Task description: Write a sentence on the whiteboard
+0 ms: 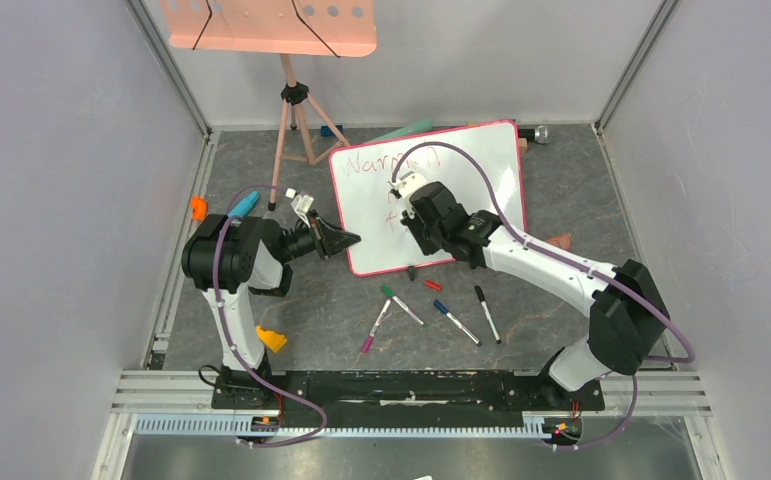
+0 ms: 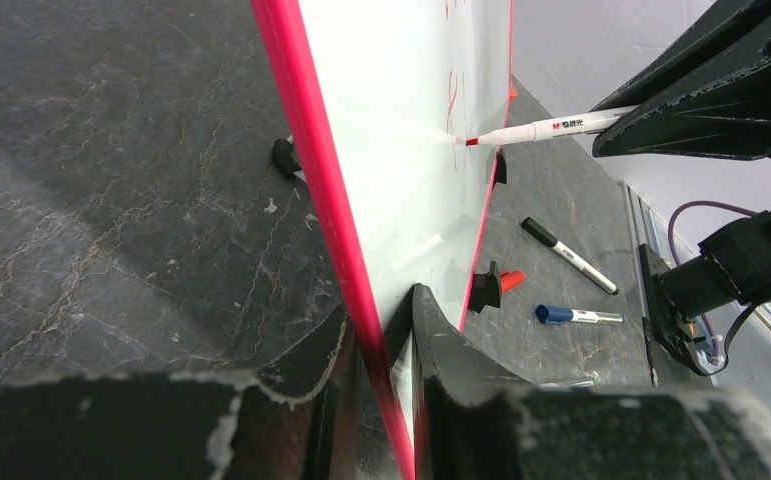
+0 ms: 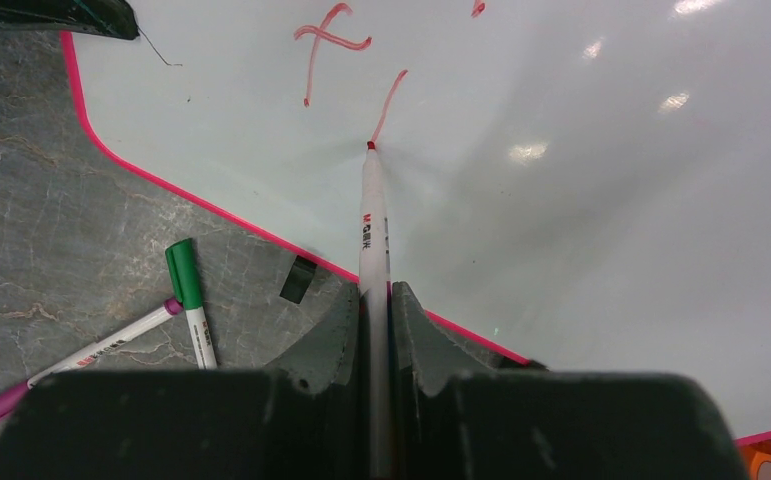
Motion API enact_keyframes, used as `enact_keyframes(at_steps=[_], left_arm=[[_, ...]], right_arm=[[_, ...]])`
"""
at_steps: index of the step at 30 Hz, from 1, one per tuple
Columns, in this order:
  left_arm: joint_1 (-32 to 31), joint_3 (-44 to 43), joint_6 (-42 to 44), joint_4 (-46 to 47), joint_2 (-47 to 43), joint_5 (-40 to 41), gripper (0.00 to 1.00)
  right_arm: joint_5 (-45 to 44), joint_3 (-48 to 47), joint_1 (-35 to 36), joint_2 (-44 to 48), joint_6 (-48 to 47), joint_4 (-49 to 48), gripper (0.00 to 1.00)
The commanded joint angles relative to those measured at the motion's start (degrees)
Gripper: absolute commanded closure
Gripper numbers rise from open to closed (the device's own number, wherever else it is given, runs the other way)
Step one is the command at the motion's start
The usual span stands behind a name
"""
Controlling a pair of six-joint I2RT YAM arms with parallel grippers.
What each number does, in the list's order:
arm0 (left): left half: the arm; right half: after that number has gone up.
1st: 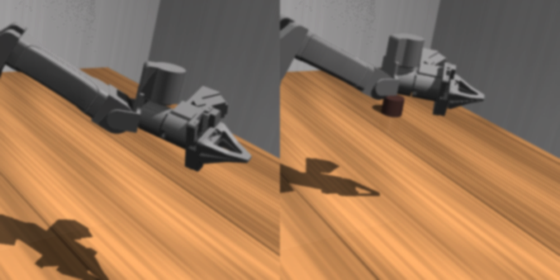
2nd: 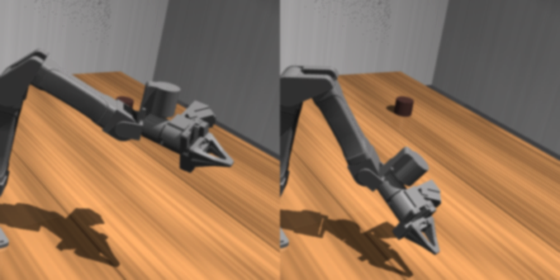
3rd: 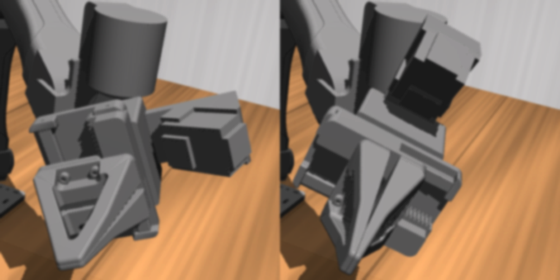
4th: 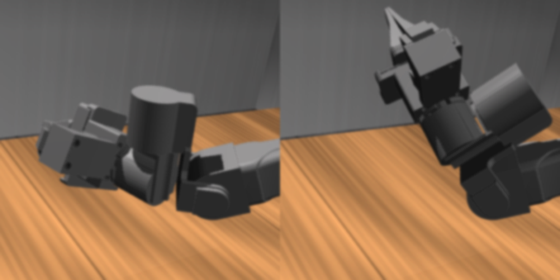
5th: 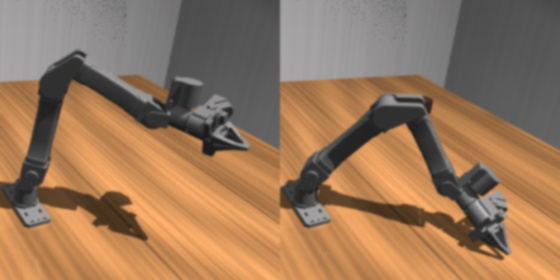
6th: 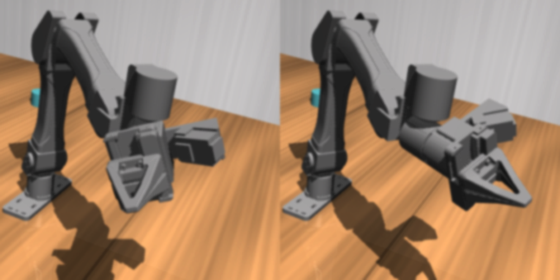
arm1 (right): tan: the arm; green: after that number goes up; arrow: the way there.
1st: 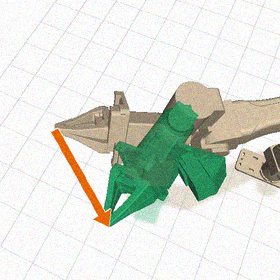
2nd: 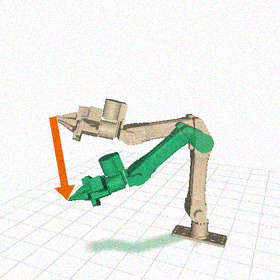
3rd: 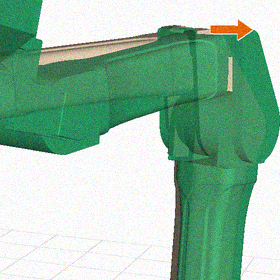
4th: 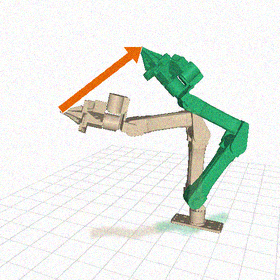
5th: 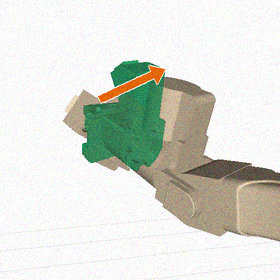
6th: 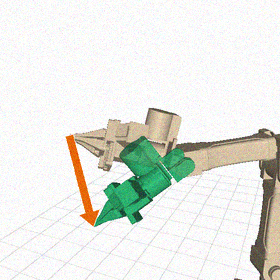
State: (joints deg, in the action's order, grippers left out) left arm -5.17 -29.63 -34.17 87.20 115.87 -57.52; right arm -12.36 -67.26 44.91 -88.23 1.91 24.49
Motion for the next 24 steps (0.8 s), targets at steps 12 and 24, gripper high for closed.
enact_keyframes(at_steps=[12,24], left_arm=[[0.95,-0.66,6.99,2.01,1.04,7.60,0.93],[0.94,-0.67,7.05,2.03,1.04,7.55,0.93]], right_arm=[[-4.82,-5.64,-0.16,-1.94,-0.68,-1.19,1.00],[-7.69,-6.40,-0.26,-1.86,-0.15,0.21,1.00]])
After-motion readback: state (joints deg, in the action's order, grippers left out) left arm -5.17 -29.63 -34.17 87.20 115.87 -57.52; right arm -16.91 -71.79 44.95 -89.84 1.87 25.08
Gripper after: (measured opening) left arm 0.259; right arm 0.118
